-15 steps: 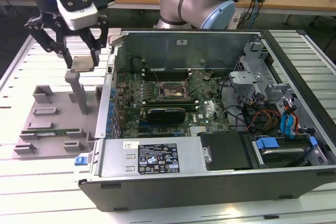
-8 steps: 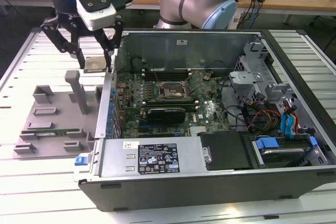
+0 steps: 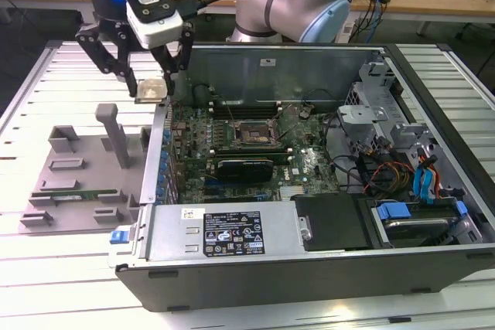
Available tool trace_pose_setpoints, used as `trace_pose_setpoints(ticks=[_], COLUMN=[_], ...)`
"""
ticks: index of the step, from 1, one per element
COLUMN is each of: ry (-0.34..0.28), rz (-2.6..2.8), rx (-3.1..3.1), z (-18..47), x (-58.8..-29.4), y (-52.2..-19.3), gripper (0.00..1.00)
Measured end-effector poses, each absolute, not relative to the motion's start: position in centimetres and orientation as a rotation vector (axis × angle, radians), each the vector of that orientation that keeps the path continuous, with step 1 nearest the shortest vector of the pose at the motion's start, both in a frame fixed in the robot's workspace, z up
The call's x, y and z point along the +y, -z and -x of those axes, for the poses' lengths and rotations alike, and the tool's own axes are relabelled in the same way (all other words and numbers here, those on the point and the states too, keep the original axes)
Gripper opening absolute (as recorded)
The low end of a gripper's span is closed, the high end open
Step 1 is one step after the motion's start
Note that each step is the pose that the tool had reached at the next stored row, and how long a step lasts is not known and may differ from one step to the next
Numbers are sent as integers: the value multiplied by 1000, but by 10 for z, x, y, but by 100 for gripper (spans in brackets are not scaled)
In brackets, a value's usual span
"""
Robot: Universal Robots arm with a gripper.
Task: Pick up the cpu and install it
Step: 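Pick up the cpu and move it towards the insertion slot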
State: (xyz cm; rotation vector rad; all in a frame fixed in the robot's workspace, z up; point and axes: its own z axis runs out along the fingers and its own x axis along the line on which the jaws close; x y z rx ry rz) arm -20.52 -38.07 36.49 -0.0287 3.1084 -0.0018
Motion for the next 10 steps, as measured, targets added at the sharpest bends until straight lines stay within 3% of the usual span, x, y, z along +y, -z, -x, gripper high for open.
trace_pose_setpoints(ticks=[2, 10], ry=[-23, -25], rz=[17, 17], rx=[3108, 3109], z=[204, 143], x=[-381, -380], y=[-365, -360], gripper=[55, 55])
